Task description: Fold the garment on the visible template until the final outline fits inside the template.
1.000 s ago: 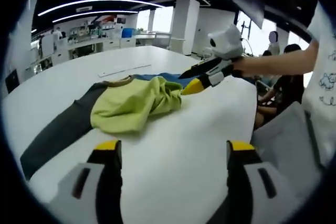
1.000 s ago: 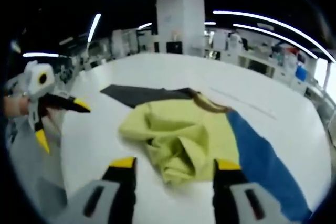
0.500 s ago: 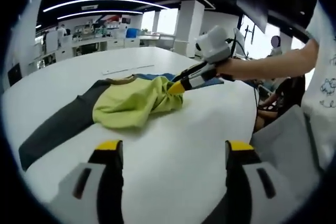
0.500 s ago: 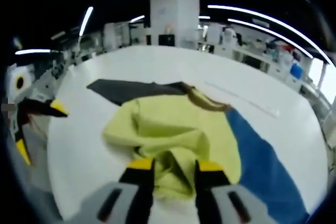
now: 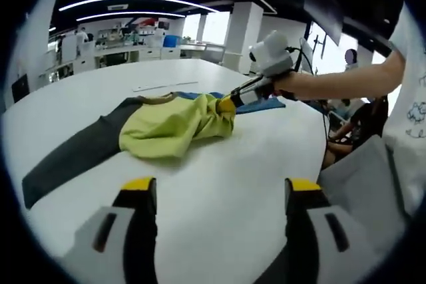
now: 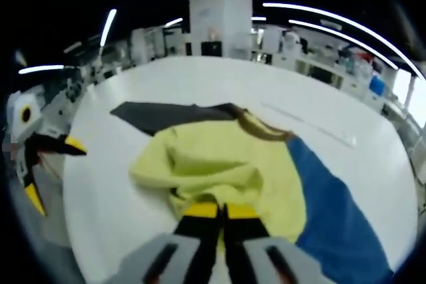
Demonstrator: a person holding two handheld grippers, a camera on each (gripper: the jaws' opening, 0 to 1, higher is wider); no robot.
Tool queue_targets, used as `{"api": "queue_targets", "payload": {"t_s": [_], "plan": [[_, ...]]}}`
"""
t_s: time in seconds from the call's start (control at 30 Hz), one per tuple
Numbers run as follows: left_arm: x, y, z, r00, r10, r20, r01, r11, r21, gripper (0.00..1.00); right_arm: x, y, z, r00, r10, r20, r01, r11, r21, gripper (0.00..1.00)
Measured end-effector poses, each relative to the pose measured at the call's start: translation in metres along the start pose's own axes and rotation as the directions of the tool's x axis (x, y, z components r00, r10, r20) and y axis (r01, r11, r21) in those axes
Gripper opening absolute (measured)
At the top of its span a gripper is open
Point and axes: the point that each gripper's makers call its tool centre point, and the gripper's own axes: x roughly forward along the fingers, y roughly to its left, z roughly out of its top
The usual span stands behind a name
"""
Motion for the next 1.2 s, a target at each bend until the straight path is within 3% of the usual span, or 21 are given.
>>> {"api": "queue_targets", "payload": {"t_s": [0.37, 0.6, 0.93, 1.2], "plan": [[0.004, -0.001, 0.001, 1.0, -0.013, 0.005, 0.013, 1.0, -0.005, 0.74, -0.016, 0.0, 0.059, 0.992, 0.031, 0.123, -0.039, 0.997, 0.067, 0.0], [0.006, 0.002, 0.002, 1.0, -0.014, 0.009, 0.014, 1.0, -0.013, 0.74, -0.001, -0.022, 0.086, 0.99, 0.009, 0.143, -0.023, 0.995, 0.1, 0.0], [0.009, 0.006, -0.003, 1.0, -0.02, -0.005, 0.02, 0.999, -0.029, 0.73, 0.026, -0.054, 0.095, 0.994, -0.03, 0.11, 0.015, 0.992, 0.128, 0.0], [0.016, 0.012, -0.004, 1.0, -0.02, -0.002, 0.02, 0.998, -0.056, 0.7, 0.058, -0.072, 0.078, 0.998, -0.056, 0.032, 0.053, 0.994, 0.1, 0.0]]}}
